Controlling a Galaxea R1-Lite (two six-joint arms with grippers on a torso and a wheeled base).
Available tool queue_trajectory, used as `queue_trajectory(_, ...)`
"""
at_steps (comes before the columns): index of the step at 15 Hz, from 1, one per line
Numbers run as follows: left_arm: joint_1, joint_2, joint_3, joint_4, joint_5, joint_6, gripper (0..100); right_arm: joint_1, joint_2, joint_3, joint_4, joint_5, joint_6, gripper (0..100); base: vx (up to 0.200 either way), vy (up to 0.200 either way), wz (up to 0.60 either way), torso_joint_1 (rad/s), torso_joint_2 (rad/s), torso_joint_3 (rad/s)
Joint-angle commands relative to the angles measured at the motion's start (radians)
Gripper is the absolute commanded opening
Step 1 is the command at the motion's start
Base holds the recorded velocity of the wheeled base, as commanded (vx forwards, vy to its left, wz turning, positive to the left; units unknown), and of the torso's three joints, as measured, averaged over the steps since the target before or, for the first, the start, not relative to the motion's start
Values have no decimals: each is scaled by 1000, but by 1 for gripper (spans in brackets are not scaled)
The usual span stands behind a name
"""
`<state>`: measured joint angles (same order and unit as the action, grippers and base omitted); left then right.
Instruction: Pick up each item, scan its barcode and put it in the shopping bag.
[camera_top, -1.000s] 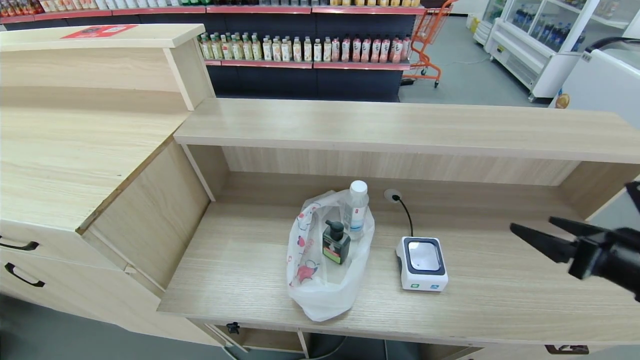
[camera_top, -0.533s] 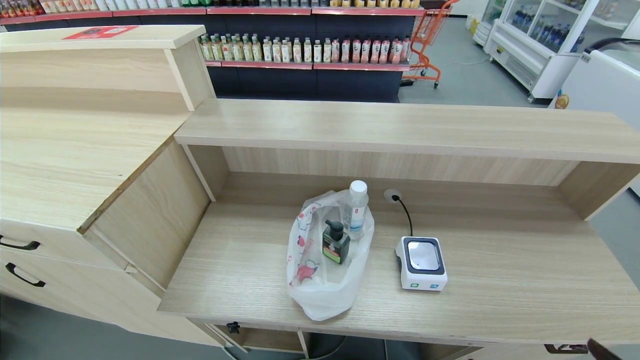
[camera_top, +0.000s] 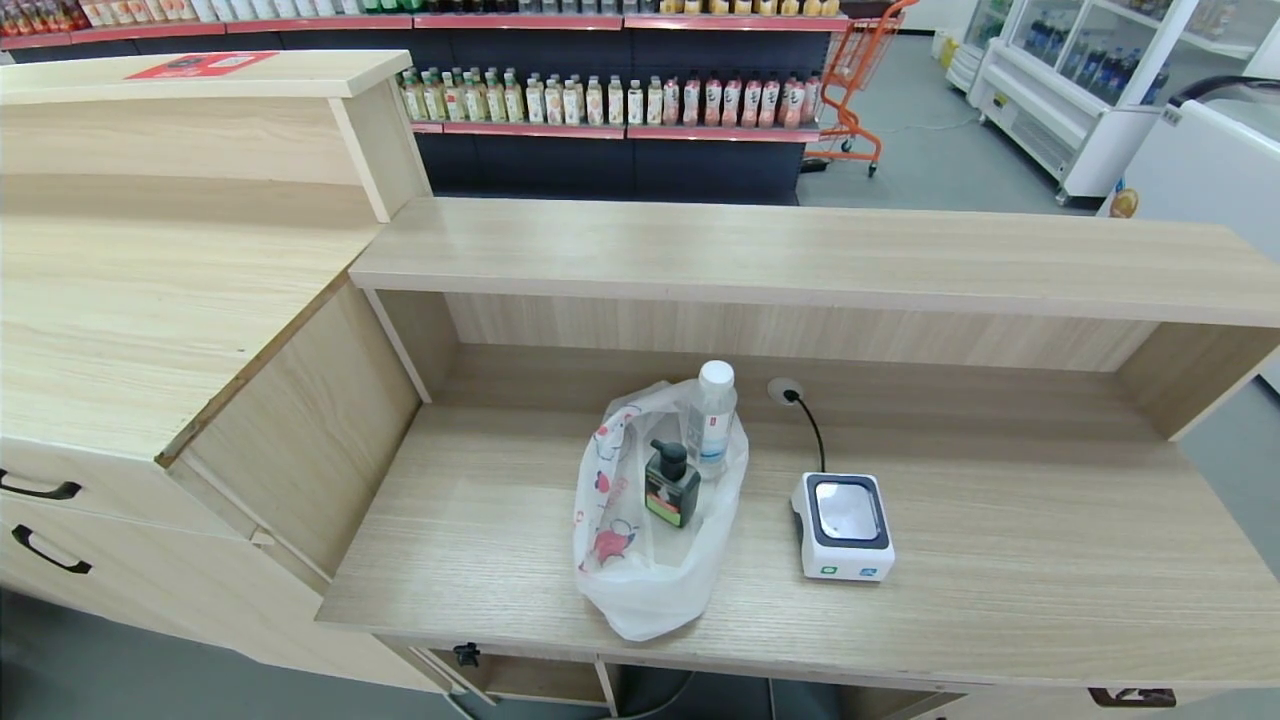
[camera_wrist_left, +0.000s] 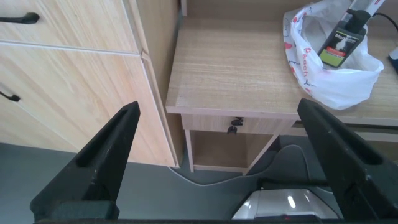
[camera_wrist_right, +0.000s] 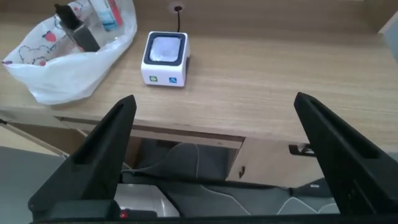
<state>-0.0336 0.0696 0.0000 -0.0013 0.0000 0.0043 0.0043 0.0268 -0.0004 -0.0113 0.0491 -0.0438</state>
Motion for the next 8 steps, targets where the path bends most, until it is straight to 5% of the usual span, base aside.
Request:
queue_trajectory(1, 0, -1, 0, 0, 0, 0, 100, -1, -27, 0, 1, -2, -1, 100, 0, 0, 0, 0, 0, 0)
queue_trajectory(8, -2, 1, 0, 0, 0, 0, 100, -1, -27, 0, 2, -2, 1, 100, 0, 0, 0, 0, 0, 0)
